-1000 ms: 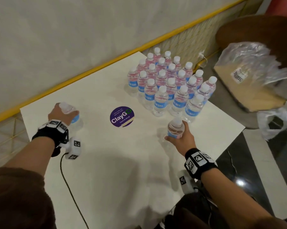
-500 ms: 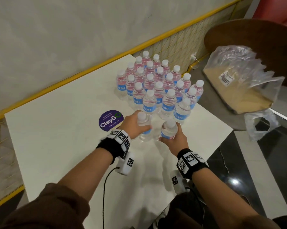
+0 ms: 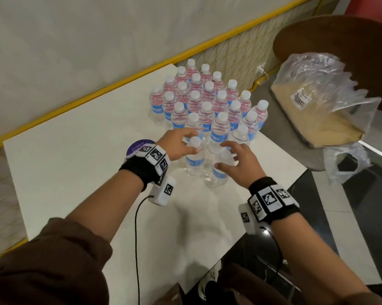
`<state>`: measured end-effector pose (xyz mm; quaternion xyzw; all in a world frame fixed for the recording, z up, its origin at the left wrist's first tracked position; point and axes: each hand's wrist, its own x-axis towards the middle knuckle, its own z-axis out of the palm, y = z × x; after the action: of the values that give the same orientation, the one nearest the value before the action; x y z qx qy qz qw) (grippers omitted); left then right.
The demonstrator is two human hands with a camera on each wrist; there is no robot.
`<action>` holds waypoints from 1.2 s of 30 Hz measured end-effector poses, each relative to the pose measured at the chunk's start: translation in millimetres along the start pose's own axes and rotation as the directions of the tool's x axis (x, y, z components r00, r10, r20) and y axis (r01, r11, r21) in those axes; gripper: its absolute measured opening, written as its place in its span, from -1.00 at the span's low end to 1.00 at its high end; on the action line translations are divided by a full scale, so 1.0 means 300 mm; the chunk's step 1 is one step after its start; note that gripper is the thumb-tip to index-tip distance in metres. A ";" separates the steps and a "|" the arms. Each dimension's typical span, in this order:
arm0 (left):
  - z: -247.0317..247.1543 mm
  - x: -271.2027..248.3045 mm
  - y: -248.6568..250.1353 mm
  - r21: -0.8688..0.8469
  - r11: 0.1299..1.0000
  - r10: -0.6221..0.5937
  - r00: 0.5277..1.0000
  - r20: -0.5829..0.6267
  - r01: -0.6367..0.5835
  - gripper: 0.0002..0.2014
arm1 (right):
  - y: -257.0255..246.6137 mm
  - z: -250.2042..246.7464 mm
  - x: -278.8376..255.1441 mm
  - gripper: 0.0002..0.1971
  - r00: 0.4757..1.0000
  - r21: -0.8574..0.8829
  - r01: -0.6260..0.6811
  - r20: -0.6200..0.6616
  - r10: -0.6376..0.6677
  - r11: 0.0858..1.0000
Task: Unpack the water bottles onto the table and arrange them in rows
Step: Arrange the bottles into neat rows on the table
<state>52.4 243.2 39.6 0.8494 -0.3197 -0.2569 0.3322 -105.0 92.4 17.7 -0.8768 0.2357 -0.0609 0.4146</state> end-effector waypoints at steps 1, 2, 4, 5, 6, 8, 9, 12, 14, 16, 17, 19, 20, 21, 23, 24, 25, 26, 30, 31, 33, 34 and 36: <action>-0.003 0.005 0.003 0.023 1.000 0.004 1.000 0.015 -0.004 -0.55 | -0.014 -0.018 0.013 -0.50 0.999 -0.065 -0.003 0.045 0.005 0.998; -0.003 0.008 0.006 0.041 0.999 0.009 1.000 0.022 -0.010 -0.58 | -0.029 -0.033 0.024 -0.54 0.997 -0.121 -0.003 0.082 0.013 0.993; 0.006 0.014 0.008 0.056 0.998 0.016 1.000 0.007 -0.016 -0.59 | -0.046 -0.046 0.044 -0.57 0.994 -0.174 0.003 0.106 0.016 0.985; 0.011 0.017 0.009 0.056 0.998 0.019 1.000 -0.010 -0.019 -0.60 | -0.051 -0.048 0.051 -0.57 0.995 -0.175 0.007 0.101 0.011 0.985; 0.016 0.020 0.009 0.052 0.999 0.018 0.999 -0.026 -0.017 -0.60 | -0.055 -0.047 0.055 -0.58 0.996 -0.167 0.014 0.092 0.002 0.986; 0.026 0.023 0.009 0.034 0.999 0.015 0.998 -0.066 -0.012 -0.59 | -0.061 -0.046 0.064 -0.59 0.997 -0.169 0.027 0.082 -0.013 0.985; 0.030 0.024 0.008 0.027 1.000 0.013 0.997 -0.082 -0.010 -0.58 | -0.064 -0.048 0.068 -0.59 0.996 -0.193 0.032 0.083 -0.016 0.981; 0.038 0.028 0.009 0.026 1.000 0.014 0.996 -0.092 -0.011 -0.58 | -0.075 -0.059 0.076 -0.56 0.996 -0.289 0.051 0.091 -0.025 0.956; 0.035 0.034 0.008 0.041 0.999 0.012 0.996 -0.086 -0.008 -0.59 | -0.086 -0.070 0.081 -0.56 0.995 -0.304 0.059 0.092 -0.032 0.951; 0.030 0.038 0.008 0.056 0.998 0.005 0.997 -0.078 0.000 -0.60 | -0.095 -0.084 0.091 -0.63 0.995 -0.329 0.074 0.087 -0.048 0.941; 0.029 0.040 0.010 0.061 0.998 0.001 0.997 -0.074 0.003 -0.60 | -0.098 -0.091 0.099 -0.67 0.995 -0.353 0.088 0.077 -0.065 0.931; 0.033 0.039 0.011 0.066 0.998 0.004 0.997 -0.076 0.001 -0.59 | -0.106 -0.107 0.111 -0.70 0.993 -0.371 0.118 0.068 -0.100 0.921; 0.035 0.037 0.012 0.066 0.998 0.011 0.997 -0.081 -0.005 -0.58 | -0.114 -0.114 0.112 -0.68 0.991 -0.357 0.127 0.090 -0.102 0.925; 0.038 0.034 0.013 0.065 0.998 0.021 0.996 -0.087 -0.015 -0.57 | -0.122 -0.117 0.111 -0.62 0.987 -0.347 0.134 0.131 -0.093 0.928; 0.046 0.030 0.017 0.055 0.998 0.044 0.994 -0.097 -0.039 -0.56 | -0.131 -0.113 0.105 -0.49 0.973 -0.352 0.148 0.220 -0.072 0.924; 0.048 0.029 0.020 0.044 0.998 0.051 0.993 -0.103 -0.047 -0.56 | -0.132 -0.107 0.101 -0.48 0.967 -0.354 0.149 0.246 -0.062 0.923; 0.051 0.029 0.025 0.031 0.998 0.052 0.992 -0.111 -0.049 -0.55 | -0.131 -0.099 0.095 -0.48 0.964 -0.346 0.147 0.259 -0.057 0.926; 0.054 0.030 0.030 0.018 0.999 0.050 0.992 -0.119 -0.048 -0.54 | -0.128 -0.089 0.090 -0.50 0.964 -0.333 0.144 0.260 -0.056 0.932; 0.093 0.038 0.047 -0.075 0.993 0.080 0.980 -0.181 -0.094 -0.59 | -0.083 -0.055 0.061 -0.55 0.978 -0.273 0.098 0.202 -0.042 0.957; 0.106 0.041 0.045 -0.111 0.989 0.076 0.974 -0.213 -0.102 -0.61 | -0.065 -0.049 0.053 -0.54 0.984 -0.254 0.063 0.177 -0.018 0.965; 0.131 0.051 0.032 -0.156 0.984 0.034 0.957 -0.287 -0.082 -0.61 | -0.027 -0.030 0.033 -0.50 0.987 -0.214 -0.010 0.154 0.044 0.977; 0.146 0.054 0.025 -0.164 0.984 0.010 0.946 -0.324 -0.066 -0.59 | -0.008 -0.013 0.021 -0.47 0.984 -0.203 -0.036 0.166 0.071 0.978; 0.185 0.051 0.010 -0.166 0.984 -0.011 0.921 -0.391 -0.059 -0.58 | 0.022 0.041 -0.012 -0.37 0.965 -0.208 -0.048 0.241 0.099 0.977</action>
<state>25.4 208.4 2.3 0.8470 -0.2340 -0.1056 0.4656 -106.9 99.0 5.2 -0.9053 0.2191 0.0897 0.3527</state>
